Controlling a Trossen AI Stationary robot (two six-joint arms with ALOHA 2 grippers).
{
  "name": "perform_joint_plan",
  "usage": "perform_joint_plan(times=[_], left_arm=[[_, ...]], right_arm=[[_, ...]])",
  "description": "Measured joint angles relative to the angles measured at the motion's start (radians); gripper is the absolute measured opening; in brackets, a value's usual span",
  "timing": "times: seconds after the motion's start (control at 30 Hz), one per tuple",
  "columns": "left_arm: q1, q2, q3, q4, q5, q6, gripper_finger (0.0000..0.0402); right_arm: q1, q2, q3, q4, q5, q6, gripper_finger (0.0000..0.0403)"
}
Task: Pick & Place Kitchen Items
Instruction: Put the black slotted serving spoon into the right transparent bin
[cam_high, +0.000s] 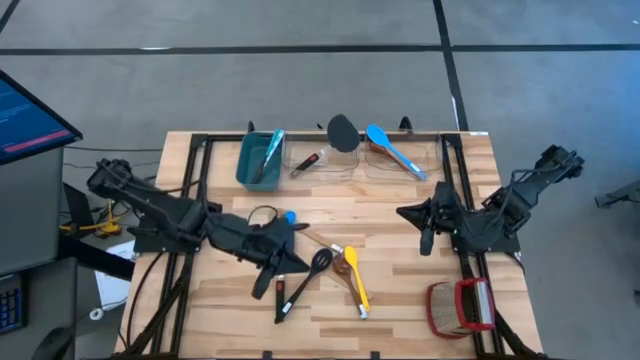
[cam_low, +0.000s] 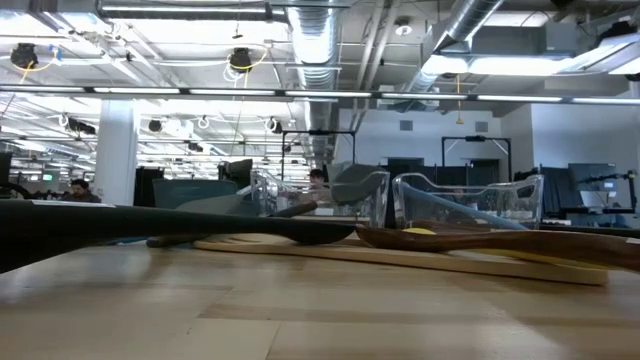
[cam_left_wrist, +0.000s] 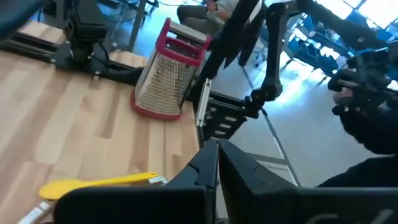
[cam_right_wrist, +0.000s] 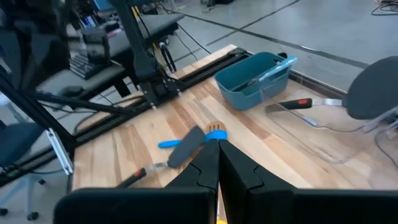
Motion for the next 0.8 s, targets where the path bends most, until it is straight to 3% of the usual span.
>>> perform_joint_plan(times=[0.1, 0.3, 0.5, 0.8], left_arm=[[-0.026, 0.008, 0.002, 0.017, -0.055, -0.048, 0.0001], [-0.077, 0.046, 0.002, 0.09, -0.263, -0.127, 0.0001], [-0.071, 0.15, 0.005, 0.097, -0.333, -0.237, 0.0001], [-0.019, 0.352, 0.128, 0.053, -0.307, -0.295, 0.0001]], right_arm=[[0.0, 0.0, 0.0, 0.017, -0.001, -0.017, 0.0], [0.022, -0.023, 0.008, 0.066, -0.024, -0.14, 0.0], [0.062, -0.077, 0.036, 0.07, -0.06, -0.255, 0.0], [0.095, -0.159, 0.042, 0.065, -0.06, -0.295, 0.0]])
